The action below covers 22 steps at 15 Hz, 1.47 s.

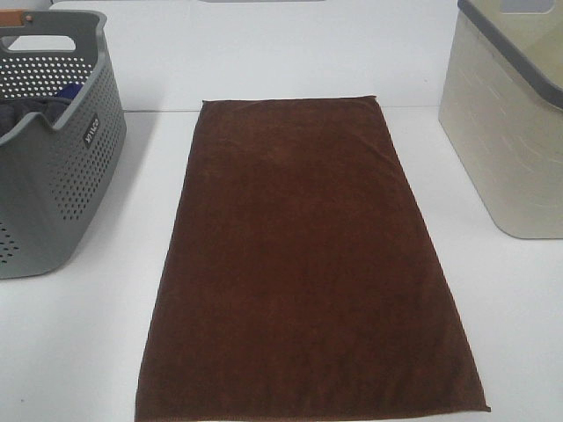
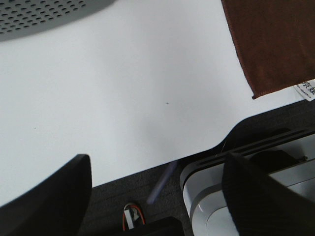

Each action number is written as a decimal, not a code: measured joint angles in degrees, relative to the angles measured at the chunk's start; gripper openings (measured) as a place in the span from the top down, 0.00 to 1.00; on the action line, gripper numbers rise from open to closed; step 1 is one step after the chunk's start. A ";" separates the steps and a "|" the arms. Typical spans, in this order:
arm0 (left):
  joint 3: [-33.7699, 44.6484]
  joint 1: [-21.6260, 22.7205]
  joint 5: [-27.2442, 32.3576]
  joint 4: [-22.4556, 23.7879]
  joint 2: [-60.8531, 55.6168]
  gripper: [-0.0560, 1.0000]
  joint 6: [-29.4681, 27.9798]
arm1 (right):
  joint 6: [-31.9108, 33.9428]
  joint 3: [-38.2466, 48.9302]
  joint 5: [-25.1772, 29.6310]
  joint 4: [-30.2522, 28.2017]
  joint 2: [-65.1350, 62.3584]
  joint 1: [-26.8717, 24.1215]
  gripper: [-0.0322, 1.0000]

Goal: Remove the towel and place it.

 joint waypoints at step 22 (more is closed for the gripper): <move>11.63 0.00 -5.90 -11.23 -23.26 0.28 17.93 | -3.50 9.85 -8.59 -0.11 -19.48 0.00 0.34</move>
